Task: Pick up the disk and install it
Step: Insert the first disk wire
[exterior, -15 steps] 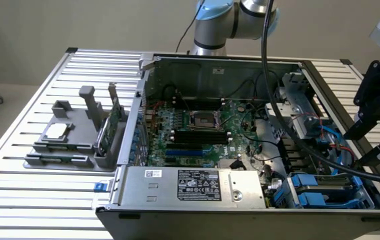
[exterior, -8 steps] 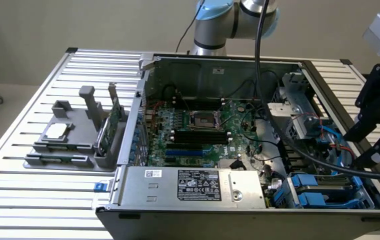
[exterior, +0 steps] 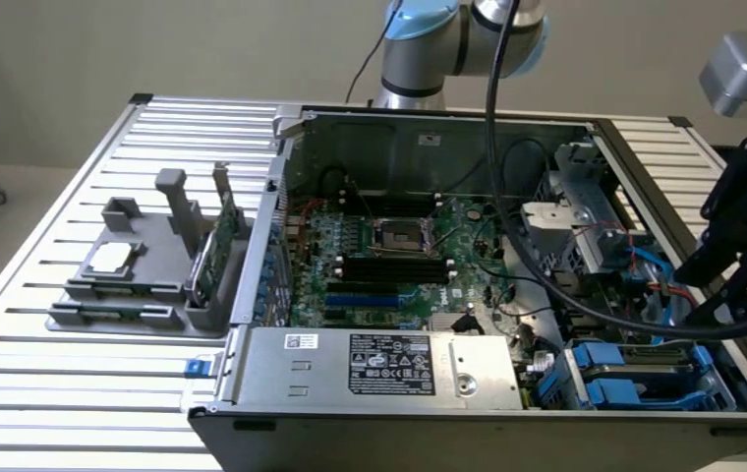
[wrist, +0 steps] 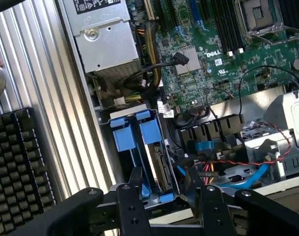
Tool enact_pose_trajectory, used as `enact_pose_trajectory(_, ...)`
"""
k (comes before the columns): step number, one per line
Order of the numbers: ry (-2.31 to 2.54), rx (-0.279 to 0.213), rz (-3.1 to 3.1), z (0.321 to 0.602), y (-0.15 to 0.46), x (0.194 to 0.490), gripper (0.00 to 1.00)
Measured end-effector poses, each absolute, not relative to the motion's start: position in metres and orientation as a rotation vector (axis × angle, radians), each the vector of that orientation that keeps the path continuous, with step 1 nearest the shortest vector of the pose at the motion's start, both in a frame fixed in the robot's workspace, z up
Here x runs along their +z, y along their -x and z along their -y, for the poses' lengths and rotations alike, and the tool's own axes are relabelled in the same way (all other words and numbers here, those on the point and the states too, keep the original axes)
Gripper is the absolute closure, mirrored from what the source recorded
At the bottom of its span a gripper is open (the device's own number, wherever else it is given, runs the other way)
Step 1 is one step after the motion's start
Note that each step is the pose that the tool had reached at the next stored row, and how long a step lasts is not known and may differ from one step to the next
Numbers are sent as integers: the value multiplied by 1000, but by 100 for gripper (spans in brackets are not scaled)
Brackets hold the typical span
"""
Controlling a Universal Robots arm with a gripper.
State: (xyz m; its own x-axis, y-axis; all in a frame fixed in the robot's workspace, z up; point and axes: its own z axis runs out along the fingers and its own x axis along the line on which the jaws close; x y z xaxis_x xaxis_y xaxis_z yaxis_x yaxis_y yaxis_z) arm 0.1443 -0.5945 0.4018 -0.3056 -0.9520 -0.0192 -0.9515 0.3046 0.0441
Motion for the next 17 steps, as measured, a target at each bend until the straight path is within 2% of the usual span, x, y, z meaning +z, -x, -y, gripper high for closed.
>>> enact_pose_trajectory(17, -1437, -75, 2789, 595, -144, 383, 52)
